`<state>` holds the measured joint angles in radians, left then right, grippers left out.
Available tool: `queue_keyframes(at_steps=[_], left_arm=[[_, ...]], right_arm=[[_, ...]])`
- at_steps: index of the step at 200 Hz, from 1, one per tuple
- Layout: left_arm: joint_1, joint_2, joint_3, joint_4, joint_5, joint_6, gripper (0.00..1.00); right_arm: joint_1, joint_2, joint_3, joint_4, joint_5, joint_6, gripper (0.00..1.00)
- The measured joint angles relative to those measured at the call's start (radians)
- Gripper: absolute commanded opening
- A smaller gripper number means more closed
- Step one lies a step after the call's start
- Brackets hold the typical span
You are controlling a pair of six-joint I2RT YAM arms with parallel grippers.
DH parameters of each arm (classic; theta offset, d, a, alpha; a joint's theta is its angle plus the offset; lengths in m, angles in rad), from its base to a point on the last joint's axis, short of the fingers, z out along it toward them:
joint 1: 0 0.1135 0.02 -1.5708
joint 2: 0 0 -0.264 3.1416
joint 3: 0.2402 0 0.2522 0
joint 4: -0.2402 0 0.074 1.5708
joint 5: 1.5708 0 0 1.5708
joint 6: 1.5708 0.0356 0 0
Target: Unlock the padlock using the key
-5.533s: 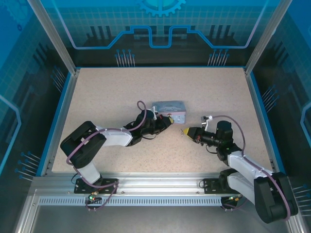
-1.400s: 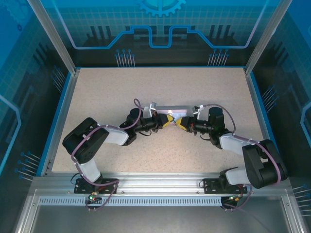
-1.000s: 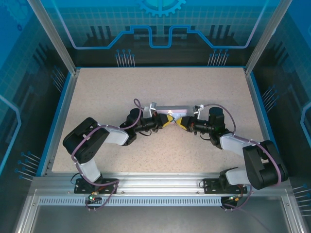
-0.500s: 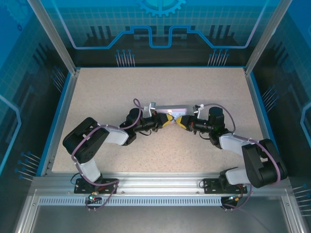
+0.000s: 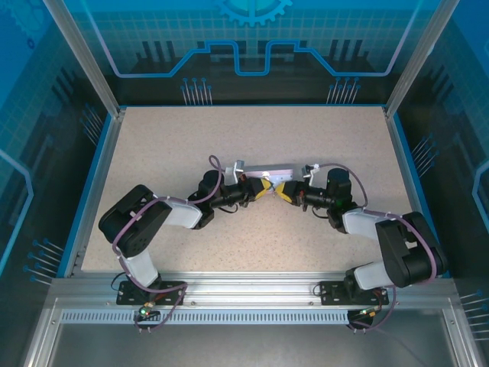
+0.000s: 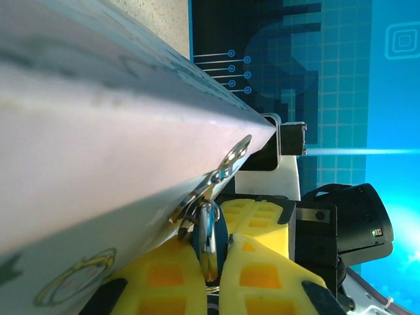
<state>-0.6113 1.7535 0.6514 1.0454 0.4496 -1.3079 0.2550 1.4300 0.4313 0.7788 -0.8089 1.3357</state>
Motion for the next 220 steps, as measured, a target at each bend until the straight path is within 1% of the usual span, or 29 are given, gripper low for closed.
queue_keyframes(at_steps=[89,145,220], left_arm=[[0.000,0.000,-0.003,0.002,-0.005,0.000,0.00],[-0.001,0.000,-0.014,0.016,-0.001,-0.003,0.00],[-0.003,0.000,-0.015,0.016,-0.005,-0.003,0.00]], right_arm=[[-0.026,0.071,-0.002,0.105,-0.062,0.074,0.00],[-0.048,0.074,-0.001,0.105,-0.064,0.079,0.00],[-0.042,0.068,0.001,0.086,-0.055,0.075,0.00]])
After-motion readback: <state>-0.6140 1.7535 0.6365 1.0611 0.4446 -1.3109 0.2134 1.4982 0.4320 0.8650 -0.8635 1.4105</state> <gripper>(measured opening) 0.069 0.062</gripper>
